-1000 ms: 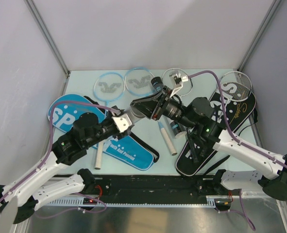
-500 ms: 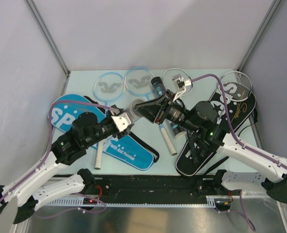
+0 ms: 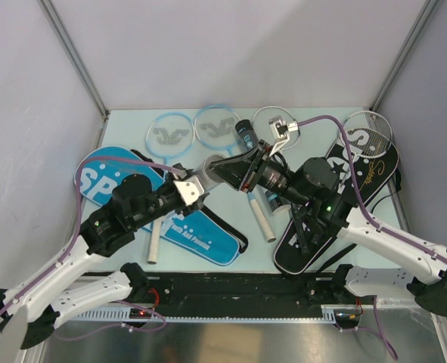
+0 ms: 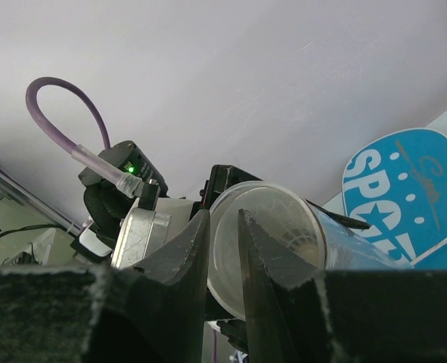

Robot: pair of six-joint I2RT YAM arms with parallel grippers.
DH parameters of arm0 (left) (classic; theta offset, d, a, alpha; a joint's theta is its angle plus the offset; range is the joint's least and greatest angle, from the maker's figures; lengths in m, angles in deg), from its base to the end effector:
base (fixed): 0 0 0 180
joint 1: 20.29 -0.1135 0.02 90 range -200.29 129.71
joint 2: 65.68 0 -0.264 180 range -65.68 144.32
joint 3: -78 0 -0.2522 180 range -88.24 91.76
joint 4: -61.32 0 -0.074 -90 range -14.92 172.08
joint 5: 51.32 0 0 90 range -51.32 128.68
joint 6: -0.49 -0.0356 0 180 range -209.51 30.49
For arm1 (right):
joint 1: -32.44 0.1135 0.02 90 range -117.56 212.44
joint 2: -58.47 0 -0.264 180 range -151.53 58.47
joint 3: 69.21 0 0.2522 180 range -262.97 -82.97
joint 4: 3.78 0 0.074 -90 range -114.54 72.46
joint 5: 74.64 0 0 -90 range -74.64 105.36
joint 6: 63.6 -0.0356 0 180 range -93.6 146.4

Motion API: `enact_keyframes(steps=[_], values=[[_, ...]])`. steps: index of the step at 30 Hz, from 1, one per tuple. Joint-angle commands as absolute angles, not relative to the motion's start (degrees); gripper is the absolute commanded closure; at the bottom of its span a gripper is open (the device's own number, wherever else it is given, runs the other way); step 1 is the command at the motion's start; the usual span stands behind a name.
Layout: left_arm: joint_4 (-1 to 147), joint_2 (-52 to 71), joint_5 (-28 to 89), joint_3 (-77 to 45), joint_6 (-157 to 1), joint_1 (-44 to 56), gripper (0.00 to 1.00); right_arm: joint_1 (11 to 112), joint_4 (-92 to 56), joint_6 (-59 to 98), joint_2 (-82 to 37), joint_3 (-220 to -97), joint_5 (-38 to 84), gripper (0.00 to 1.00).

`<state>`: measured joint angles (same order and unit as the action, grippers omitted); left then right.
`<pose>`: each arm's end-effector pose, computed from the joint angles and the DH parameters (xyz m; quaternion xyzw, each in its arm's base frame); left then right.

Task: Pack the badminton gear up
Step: Close the lid on the shuttle tube.

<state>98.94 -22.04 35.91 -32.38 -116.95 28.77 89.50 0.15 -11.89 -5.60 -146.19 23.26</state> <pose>0.1055 -0.1242 0.3841 0.4918 0.5991 -0.1369 0.6169 0.1345 0.2166 0.4389 -0.1515 0.5776 0.6199 0.5091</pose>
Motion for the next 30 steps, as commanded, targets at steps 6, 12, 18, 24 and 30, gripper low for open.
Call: enact_keyframes(steps=[6, 12, 18, 24, 30], values=[[86.1, -22.0, 31.5, -28.2, -121.2, 29.0, 0.56, 89.4, -11.1, -16.5, -8.2, -143.9, 21.4, 0.73], [84.6, -21.6, 31.5, -27.8, -122.0, 29.0, 0.56, 88.7, -12.8, -18.0, -7.4, -143.7, 22.6, 0.74], [84.5, -22.1, 33.0, -29.3, -121.1, 29.0, 0.56, 86.0, -8.8, -18.5, -4.0, -144.8, 24.7, 0.74], [84.5, -22.2, 34.2, -31.3, -120.2, 29.0, 0.55, 83.9, -8.5, -15.8, -0.7, -147.6, 25.7, 0.74], [84.5, -22.2, 34.0, -31.9, -119.6, 29.0, 0.55, 83.4, -9.7, -13.8, -1.0, -149.9, 25.8, 0.74]])
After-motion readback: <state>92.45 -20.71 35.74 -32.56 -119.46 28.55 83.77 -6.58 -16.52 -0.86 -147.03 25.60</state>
